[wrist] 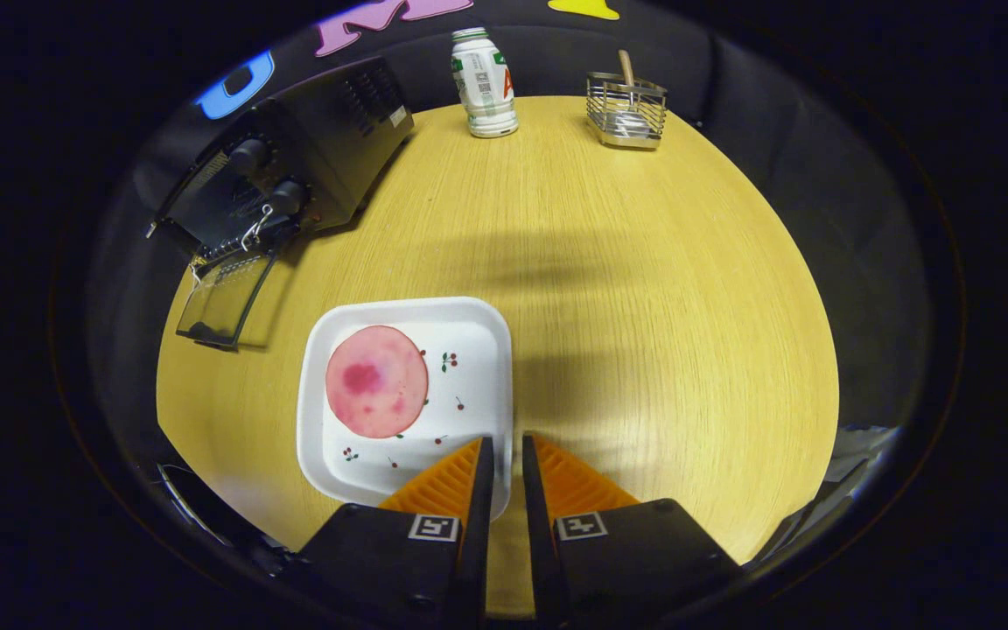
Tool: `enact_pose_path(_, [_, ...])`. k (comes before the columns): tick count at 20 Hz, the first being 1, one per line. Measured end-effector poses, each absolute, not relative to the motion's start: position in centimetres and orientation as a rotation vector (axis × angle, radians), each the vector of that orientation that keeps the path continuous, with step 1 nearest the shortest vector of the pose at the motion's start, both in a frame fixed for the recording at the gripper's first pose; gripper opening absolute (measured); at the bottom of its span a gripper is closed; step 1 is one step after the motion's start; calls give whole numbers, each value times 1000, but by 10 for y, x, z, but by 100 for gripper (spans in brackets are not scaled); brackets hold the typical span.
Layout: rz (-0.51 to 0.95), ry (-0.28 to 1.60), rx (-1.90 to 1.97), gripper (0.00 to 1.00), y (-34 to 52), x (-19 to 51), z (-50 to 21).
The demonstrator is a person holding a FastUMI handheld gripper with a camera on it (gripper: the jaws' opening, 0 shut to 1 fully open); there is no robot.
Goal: Open the toaster oven, put the food inside, and close the toaster oven door.
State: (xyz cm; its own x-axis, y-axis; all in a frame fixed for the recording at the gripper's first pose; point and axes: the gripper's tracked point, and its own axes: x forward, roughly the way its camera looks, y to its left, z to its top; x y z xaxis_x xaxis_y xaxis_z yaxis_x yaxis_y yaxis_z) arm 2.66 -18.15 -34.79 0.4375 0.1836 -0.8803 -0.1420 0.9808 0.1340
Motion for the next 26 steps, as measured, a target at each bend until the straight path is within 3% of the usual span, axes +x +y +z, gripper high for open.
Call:
enact_pose_path(2, [246, 1081, 63, 11, -179, 28, -348])
enact_pose_path(5, [275, 1078, 112, 6, -179, 31, -349])
enact_pose_path(26, [274, 1076, 746, 5, -149, 7, -299])
